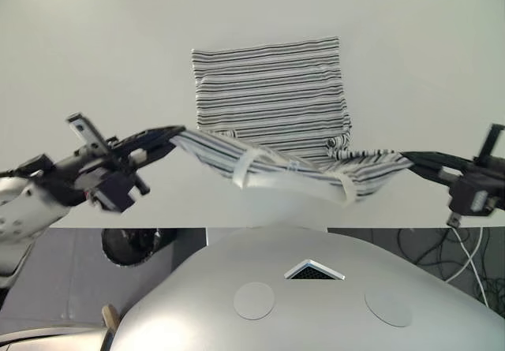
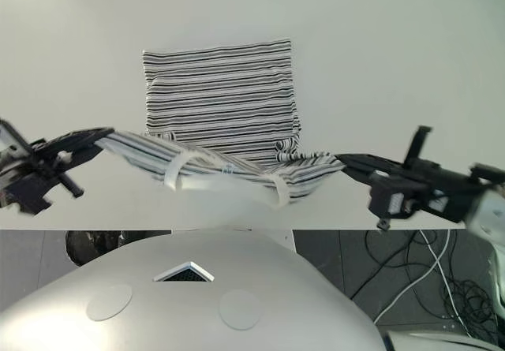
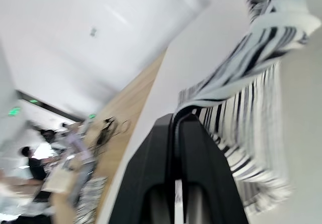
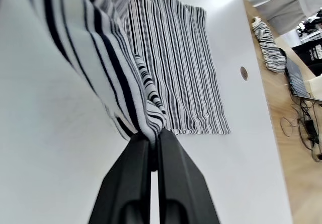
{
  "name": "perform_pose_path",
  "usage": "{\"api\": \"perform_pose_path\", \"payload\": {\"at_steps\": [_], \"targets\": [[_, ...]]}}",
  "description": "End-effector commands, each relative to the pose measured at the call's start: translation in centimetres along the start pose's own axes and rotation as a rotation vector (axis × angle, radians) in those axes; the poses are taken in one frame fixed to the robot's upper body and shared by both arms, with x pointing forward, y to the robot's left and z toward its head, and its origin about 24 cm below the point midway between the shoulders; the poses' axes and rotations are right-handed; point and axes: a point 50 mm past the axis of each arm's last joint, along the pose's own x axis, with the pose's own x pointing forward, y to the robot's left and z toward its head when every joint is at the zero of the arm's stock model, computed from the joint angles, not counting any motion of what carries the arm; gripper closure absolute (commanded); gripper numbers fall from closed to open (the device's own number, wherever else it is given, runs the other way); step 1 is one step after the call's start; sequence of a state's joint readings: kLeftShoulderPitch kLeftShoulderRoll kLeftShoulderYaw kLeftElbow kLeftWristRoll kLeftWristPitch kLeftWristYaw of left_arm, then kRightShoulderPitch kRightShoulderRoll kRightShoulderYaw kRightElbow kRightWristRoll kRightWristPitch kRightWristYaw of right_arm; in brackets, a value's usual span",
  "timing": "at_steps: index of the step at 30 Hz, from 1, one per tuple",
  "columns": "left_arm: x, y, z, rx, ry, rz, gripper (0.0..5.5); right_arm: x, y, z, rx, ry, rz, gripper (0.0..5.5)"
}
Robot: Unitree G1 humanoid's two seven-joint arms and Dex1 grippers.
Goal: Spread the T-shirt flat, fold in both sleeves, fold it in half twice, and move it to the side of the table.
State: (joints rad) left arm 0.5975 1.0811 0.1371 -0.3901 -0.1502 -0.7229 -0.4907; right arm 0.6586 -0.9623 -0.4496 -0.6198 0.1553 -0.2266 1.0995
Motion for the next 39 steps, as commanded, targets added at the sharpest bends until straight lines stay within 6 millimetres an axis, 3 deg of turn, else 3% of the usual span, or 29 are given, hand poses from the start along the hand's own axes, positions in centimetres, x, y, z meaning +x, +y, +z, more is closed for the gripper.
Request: {"api": "perform_pose_path", "payload": {"at_steps": [1,7,10,15,21,25,28,31,34,39], "targets": [[1.1,0.1,-3.5,0.089,0.132,0.024,5.50,2.5,-2.9,-1.2,-0.043,0.037,0.065,5.48],[2.7,1.4,-7.9,0.154,0.260,0.079,5.50,6.5,-10.2,-3.8,-0.059,0.084,0.027,5.48],[3.3,1.5,-9.4,0.168,0.292,0.080,5.50,8.4,-12.2,-4.5,-0.049,0.093,0.035,5.48],[5.2,1.9,-10.7,0.185,0.284,0.090,5.50,11.6,-12.7,-5.1,-0.041,0.078,0.112,5.48],[7.4,4.1,-11.9,0.213,0.268,0.189,5.50,13.6,-13.4,-6.1,-0.015,0.085,0.120,5.48],[8.9,4.8,-13.2,0.202,0.291,0.214,4.75,13.4,-14.3,-6.7,0.029,0.076,0.065,5.50],[9.7,3.5,-14.6,0.199,0.335,0.144,4.27,13.7,-15.2,-7.6,0.084,0.106,-0.011,4.78],[10.2,2.8,-16.0,0.187,0.398,0.138,3.73,14.8,-14.8,-8.5,0.135,0.129,-0.030,4.17],[10.1,2.8,-17.3,0.152,0.481,0.186,3.16,16.0,-15.3,-9.5,0.240,0.170,-0.139,3.57],[9.9,4.5,-17.6,0.113,0.506,0.418,2.36,18.1,-14.3,-10.4,0.373,0.192,-0.211,3.56]]}}
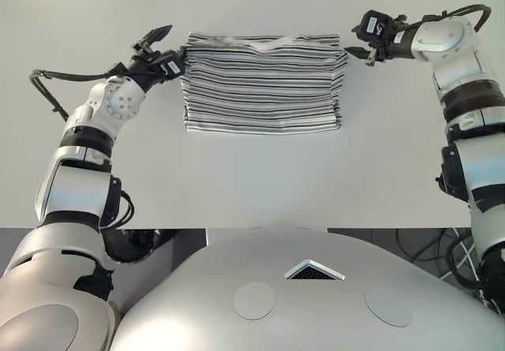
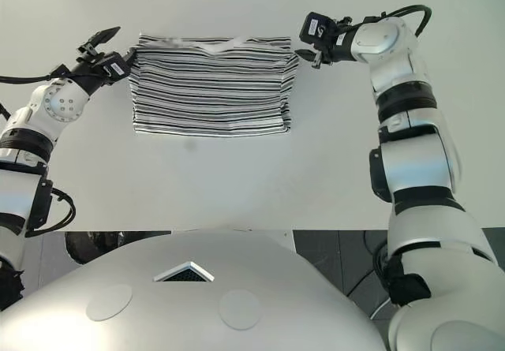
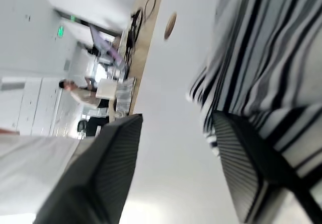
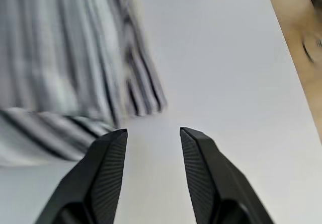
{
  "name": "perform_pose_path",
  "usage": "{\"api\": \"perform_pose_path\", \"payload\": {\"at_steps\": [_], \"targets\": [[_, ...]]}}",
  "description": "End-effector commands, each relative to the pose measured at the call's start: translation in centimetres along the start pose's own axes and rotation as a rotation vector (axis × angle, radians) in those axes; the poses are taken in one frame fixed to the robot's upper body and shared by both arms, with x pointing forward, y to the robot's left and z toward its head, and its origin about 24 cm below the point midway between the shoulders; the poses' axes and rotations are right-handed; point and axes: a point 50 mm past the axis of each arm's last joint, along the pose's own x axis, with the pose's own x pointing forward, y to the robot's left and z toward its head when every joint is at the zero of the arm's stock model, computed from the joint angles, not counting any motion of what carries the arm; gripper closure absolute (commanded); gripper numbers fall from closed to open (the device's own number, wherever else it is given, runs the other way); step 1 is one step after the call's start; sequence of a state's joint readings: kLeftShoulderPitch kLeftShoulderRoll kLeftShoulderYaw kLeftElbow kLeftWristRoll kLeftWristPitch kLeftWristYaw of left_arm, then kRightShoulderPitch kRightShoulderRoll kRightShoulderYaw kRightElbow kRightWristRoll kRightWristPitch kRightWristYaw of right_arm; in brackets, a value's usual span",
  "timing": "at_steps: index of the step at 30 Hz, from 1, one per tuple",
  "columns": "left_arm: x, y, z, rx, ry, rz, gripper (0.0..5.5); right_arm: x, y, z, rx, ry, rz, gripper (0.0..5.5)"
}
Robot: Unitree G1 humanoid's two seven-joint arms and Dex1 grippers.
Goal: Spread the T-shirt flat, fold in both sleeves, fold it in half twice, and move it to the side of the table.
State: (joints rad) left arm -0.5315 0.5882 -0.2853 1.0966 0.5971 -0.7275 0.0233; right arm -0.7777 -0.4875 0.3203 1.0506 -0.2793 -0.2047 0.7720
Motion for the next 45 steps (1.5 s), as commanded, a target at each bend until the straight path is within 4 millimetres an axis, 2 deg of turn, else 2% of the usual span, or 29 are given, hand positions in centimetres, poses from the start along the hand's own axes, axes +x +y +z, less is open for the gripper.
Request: {"api": "perform_pose_path", "payload": {"at_steps": [1,2,5,11,17,20,24,27,30,33,34,37,41,43,45], "targets": [[0.8,2.7,0.6,-0.054,-0.023,0.227,2.19,0.8,0.2,0.8,0.067,-0.067,-0.029,3.56],[0.9,3.4,1.2,-0.085,-0.057,0.293,1.97,0.8,0.1,1.2,0.094,-0.110,-0.044,3.56],[0.9,4.6,3.2,-0.156,-0.192,0.463,1.97,0.7,-0.5,2.6,0.155,-0.237,-0.101,3.56],[-0.6,5.4,7.2,-0.218,-0.431,0.644,1.97,0.7,-0.8,4.6,0.150,-0.345,-0.132,3.56],[-2.0,4.8,10.7,-0.206,-0.557,0.641,1.97,2.4,1.9,3.9,-0.055,-0.208,-0.011,3.56],[-2.4,5.1,11.3,-0.216,-0.567,0.650,1.97,3.1,2.8,3.5,-0.150,-0.130,0.052,3.56],[-2.8,5.1,11.4,-0.225,-0.561,0.647,1.97,2.9,3.2,1.7,-0.280,0.019,0.129,3.56],[-2.9,5.1,11.5,-0.211,-0.553,0.630,1.97,1.2,1.8,-0.3,-0.447,0.168,0.150,3.56],[-3.4,4.5,11.6,-0.181,-0.544,0.577,1.97,-2.2,0.5,-2.2,-0.576,0.281,0.294,3.56],[-3.5,4.2,11.8,-0.171,-0.546,0.549,1.97,-5.5,0.7,-2.9,-0.607,0.348,0.439,3.56],[-3.6,4.2,11.8,-0.168,-0.544,0.542,1.97,-6.3,1.2,-3.0,-0.617,0.365,0.477,3.56],[-3.5,3.9,11.9,-0.156,-0.531,0.501,1.97,-8.2,4.5,-2.6,-0.650,0.364,0.621,3.56],[-3.4,3.2,12.1,-0.142,-0.528,0.436,1.97,-8.0,10.5,-0.1,-0.641,0.193,0.759,3.56],[-3.3,2.8,12.1,-0.140,-0.526,0.384,1.97,-7.9,12.7,1.4,-0.631,0.115,0.795,3.56],[-3.6,1.8,11.9,-0.097,-0.535,0.279,1.97,-8.0,13.8,2.5,-0.621,0.070,0.810,3.56]]}}
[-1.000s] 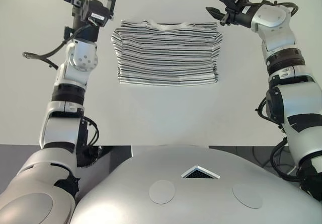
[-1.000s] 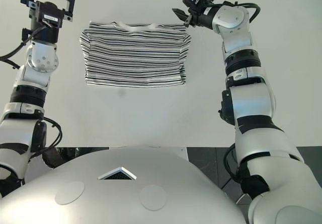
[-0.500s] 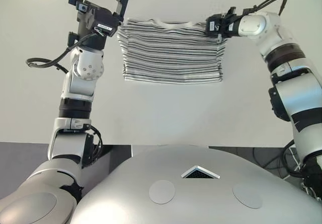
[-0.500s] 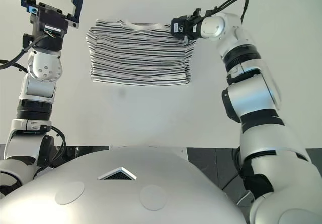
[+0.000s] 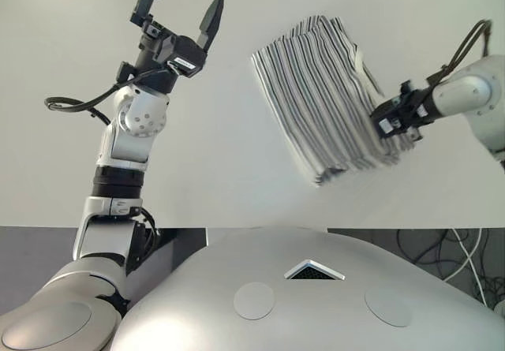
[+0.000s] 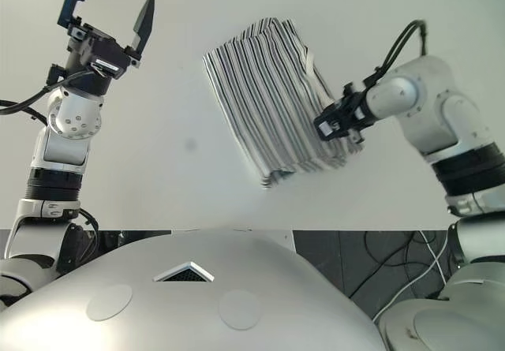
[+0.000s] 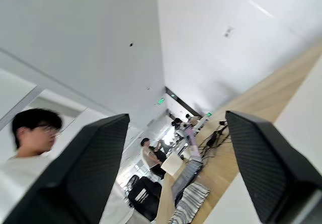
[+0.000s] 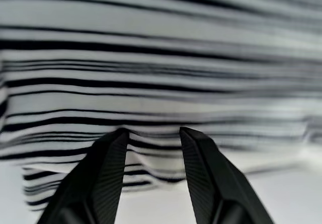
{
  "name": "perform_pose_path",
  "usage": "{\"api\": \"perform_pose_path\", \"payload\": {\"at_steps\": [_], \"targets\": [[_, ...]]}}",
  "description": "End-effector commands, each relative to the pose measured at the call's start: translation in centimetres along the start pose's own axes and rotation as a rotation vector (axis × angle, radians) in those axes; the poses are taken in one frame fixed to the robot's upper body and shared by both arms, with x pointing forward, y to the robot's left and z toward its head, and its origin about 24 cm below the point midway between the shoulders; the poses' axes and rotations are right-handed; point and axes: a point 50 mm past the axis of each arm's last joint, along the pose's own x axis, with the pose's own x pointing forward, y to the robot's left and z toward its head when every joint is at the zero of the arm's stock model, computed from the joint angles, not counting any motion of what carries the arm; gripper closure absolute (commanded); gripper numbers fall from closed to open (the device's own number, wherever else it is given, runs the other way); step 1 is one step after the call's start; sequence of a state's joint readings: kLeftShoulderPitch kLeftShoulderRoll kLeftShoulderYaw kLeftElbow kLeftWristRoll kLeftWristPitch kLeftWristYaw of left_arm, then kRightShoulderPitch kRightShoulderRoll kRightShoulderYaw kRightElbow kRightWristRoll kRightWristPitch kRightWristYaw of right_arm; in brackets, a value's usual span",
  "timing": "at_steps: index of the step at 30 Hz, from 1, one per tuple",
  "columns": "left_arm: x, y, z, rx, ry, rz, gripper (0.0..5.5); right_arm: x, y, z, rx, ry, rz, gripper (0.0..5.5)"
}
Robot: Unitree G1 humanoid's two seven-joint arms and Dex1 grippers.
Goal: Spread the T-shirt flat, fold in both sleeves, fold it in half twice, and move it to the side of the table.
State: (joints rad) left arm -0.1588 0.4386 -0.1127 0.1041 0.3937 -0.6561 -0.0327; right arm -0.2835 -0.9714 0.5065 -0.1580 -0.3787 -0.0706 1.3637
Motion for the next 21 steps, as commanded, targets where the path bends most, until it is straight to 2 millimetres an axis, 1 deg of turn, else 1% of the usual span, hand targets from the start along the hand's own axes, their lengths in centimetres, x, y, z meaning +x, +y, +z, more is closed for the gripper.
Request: {"api": "perform_pose_path", "payload": {"at_steps": [1,3,5,8,10,14,16,17,19,20,21], "targets": [[-1.6,-1.5,0.0,0.030,-0.006,-0.233,1.97,2.4,1.5,3.6,0.015,-0.171,0.075,3.56],[-2.9,-2.4,0.1,0.049,-0.026,-0.362,1.97,2.1,1.4,3.8,0.045,-0.183,0.058,3.56],[-4.6,-3.0,0.3,0.061,-0.039,-0.486,1.97,1.5,1.1,3.3,0.071,-0.170,0.003,3.56],[-8.5,-3.7,0.6,0.099,-0.060,-0.718,1.97,-0.2,0.7,1.9,0.128,-0.160,-0.131,3.56],[-10.4,-4.0,1.1,0.125,-0.093,-0.826,1.97,-1.8,1.2,1.8,0.177,-0.205,-0.235,3.56],[-12.8,-3.2,1.8,0.145,-0.103,-0.911,1.97,-5.8,2.8,2.5,0.330,-0.391,-0.534,3.56],[-14.6,-3.7,2.0,0.171,-0.103,-1.020,1.97,-7.4,4.1,2.5,0.418,-0.468,-0.672,3.56],[-15.1,-4.1,2.2,0.171,-0.107,-1.052,1.97,-7.9,4.8,2.4,0.438,-0.473,-0.732,3.56],[-15.5,-5.1,2.7,0.152,-0.118,-1.076,1.69,-8.3,6.0,2.3,0.428,-0.457,-0.771,3.56],[-15.6,-5.6,2.9,0.145,-0.125,-1.077,1.53,-8.1,6.7,2.2,0.431,-0.444,-0.750,3.56],[-15.5,-6.1,3.1,0.144,-0.135,-1.067,1.48,-8.0,7.4,2.0,0.429,-0.428,-0.730,3.56]]}}
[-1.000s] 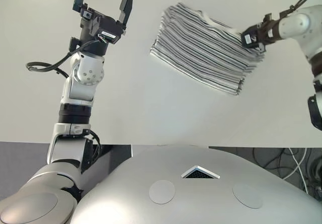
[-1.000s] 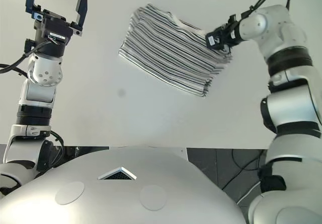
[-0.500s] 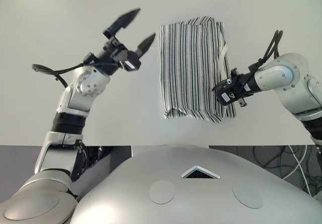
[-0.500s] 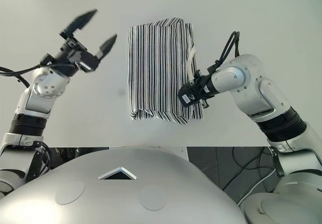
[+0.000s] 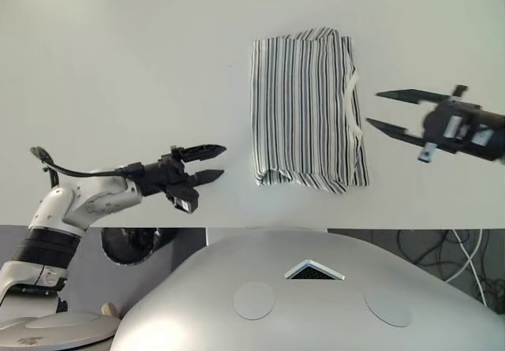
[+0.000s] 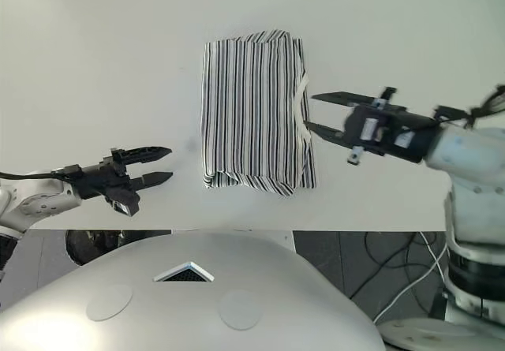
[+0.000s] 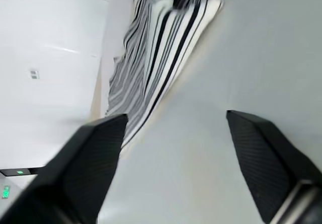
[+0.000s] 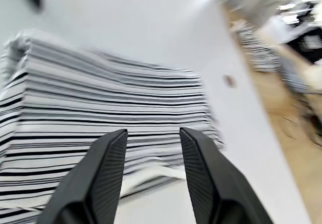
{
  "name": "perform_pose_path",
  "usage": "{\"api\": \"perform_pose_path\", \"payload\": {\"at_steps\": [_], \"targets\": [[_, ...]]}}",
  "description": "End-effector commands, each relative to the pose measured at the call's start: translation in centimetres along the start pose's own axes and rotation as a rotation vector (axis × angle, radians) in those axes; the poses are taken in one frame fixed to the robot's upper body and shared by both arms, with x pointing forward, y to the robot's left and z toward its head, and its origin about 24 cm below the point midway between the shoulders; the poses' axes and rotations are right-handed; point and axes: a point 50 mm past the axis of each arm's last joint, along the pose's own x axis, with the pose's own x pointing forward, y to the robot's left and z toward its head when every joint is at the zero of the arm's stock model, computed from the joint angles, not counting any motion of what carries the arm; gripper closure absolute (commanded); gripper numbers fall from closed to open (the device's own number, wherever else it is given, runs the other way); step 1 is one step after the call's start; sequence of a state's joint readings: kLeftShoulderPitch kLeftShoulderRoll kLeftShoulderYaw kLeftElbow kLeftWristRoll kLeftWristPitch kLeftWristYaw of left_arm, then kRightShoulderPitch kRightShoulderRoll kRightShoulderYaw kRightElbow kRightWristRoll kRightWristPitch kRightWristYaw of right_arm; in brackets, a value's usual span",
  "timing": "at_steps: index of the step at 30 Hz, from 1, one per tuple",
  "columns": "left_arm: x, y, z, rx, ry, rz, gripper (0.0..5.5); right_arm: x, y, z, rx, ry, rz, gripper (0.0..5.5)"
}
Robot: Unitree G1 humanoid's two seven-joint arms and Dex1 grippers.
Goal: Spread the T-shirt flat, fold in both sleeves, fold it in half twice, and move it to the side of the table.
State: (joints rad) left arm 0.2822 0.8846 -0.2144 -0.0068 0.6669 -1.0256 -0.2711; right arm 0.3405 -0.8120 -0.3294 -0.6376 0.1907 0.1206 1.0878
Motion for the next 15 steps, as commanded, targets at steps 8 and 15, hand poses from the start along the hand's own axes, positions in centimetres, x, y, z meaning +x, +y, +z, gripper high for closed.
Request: {"api": "perform_pose_path", "payload": {"at_steps": [8,15], "targets": [[5.0,-2.0,1.0,0.073,-0.058,-0.036,1.17,-2.2,3.0,-1.0,-0.025,0.027,0.061,3.56],[6.3,-3.0,0.8,0.093,-0.106,-0.153,1.17,-1.5,3.1,-1.0,-0.035,0.026,0.062,3.56]]}}
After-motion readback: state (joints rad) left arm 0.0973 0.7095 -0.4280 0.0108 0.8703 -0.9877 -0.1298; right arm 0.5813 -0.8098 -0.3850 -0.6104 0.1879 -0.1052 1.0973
